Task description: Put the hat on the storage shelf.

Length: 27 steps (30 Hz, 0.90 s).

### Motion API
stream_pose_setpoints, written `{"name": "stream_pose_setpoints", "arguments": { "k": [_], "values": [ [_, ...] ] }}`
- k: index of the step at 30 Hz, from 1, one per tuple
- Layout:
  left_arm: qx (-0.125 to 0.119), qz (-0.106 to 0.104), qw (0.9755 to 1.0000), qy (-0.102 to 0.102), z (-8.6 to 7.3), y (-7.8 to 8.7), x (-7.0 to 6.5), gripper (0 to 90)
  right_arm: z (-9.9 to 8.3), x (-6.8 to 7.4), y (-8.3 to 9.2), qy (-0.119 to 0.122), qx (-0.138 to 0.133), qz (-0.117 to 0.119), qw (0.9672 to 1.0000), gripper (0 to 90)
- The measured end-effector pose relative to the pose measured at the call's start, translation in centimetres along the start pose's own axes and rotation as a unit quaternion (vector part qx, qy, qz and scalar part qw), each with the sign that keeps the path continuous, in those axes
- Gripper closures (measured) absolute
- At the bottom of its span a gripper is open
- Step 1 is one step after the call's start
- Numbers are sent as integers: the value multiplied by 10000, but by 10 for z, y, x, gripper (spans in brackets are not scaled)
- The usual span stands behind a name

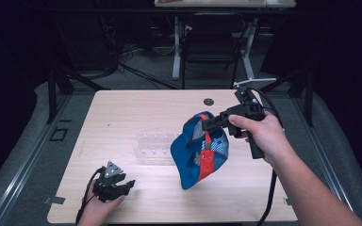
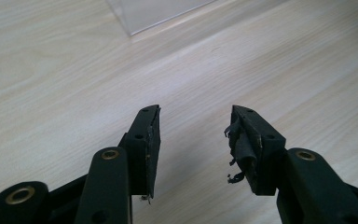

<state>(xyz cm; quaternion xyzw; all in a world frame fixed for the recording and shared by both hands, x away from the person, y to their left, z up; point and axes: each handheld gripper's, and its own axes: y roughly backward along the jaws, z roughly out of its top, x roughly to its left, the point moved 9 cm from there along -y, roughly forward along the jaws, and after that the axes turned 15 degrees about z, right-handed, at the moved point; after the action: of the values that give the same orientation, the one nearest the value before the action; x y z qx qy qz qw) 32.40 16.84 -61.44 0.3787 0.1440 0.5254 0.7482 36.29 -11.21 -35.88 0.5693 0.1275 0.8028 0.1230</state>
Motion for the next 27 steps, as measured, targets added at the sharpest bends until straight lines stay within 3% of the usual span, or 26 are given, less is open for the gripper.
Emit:
{"name": "stream_pose_setpoints", "arguments": {
  "k": [6, 13, 20, 27],
  "values": [
    [-231, -196, 9992, -272, 18, 13, -21, 605, 8, 6, 0, 67, -82, 4, 9999, 782],
    [-303, -372, 9968, -643, 36, 23, -46, 626, 17, 12, -1, 111, -200, 76, 9997, 782],
    [-376, -449, 9950, -812, 49, 26, -62, 613, 24, 14, -10, 150, -234, 121, 9995, 782],
    [-544, -566, 9912, -1068, 70, 34, -86, 584, 30, 14, -20, 148, -271, 137, 9994, 782]
  ]
}}
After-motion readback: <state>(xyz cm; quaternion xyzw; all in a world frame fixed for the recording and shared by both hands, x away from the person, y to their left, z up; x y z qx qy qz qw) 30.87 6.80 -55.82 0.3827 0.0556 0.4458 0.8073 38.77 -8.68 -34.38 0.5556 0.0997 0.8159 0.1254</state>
